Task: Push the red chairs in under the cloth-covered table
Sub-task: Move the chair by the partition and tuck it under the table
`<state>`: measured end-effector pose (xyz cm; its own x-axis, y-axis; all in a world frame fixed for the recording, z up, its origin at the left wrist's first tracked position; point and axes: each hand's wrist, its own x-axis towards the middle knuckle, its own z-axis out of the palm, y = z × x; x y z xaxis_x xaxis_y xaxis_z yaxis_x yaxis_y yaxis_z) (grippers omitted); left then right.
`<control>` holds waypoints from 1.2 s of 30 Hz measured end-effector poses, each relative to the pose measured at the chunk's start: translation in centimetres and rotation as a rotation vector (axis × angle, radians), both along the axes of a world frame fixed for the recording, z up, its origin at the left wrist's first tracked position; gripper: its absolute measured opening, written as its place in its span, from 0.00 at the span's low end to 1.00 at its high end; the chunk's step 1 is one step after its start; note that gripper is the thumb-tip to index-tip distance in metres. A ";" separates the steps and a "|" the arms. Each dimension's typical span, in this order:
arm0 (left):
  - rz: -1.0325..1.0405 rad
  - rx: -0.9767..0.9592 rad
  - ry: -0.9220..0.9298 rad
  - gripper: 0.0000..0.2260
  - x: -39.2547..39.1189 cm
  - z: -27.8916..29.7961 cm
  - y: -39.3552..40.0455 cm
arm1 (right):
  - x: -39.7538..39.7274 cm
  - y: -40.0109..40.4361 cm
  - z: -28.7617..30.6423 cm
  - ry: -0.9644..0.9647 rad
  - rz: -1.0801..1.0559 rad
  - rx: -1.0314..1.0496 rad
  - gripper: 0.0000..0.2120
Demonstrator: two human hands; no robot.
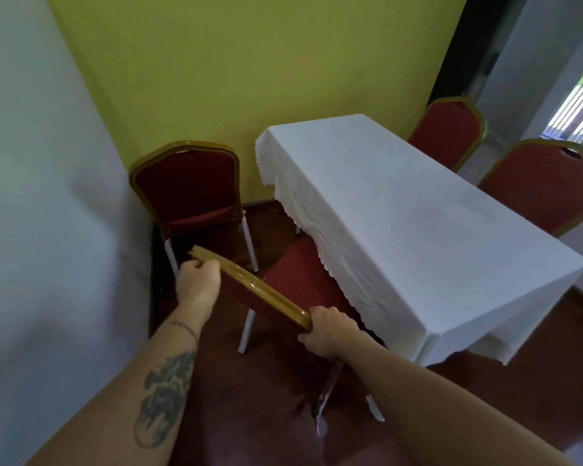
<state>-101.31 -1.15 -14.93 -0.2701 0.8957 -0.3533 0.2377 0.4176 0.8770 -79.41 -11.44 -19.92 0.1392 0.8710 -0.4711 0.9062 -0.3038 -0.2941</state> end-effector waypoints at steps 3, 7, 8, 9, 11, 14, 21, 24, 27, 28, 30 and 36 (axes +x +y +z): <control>0.022 -0.088 -0.209 0.37 4.8 -1.0 -2.7 | 0.3 -0.5 -0.8 0.047 -0.050 -0.004 0.21; 0.005 -0.039 -0.134 0.39 7.3 -1.5 -3.3 | 0.2 -1.2 -0.5 0.004 -0.049 0.035 0.12; -0.008 -0.039 -0.132 0.40 7.1 -1.7 -3.2 | 0.0 -1.4 -0.3 -0.018 -0.044 0.052 0.12; -0.022 -0.038 -0.121 0.42 6.7 -2.0 -3.0 | -0.4 -1.7 -0.2 -0.039 -0.043 0.069 0.11; -0.041 -0.016 -0.090 0.42 5.8 -2.4 -2.5 | -1.5 -2.0 0.1 -0.061 -0.028 0.101 0.10; -0.081 0.002 -0.050 0.42 4.2 -2.5 -1.7 | -3.6 -2.3 0.4 -0.059 0.009 0.118 0.12; -0.187 0.015 -0.027 0.37 2.4 -2.6 0.3 | -5.8 -1.7 0.7 -0.062 0.026 0.088 0.14; -0.211 0.010 -0.046 0.37 2.3 -2.6 1.1 | -5.6 -1.1 0.8 -0.045 0.034 0.073 0.16; -0.254 0.000 -0.037 0.39 2.2 -2.5 2.1 | -5.8 -0.2 0.8 -0.034 0.033 0.075 0.18; -0.264 -0.002 -0.034 0.39 2.2 -2.5 2.4 | -5.8 0.1 0.7 -0.028 0.032 0.075 0.18; -0.284 -0.013 -0.025 0.40 2.3 -2.3 3.2 | -5.7 0.8 0.6 -0.017 0.025 0.074 0.19; -0.328 -0.054 0.006 0.41 3.6 -1.9 6.6 | -4.5 3.4 0.3 -0.014 0.014 0.060 0.23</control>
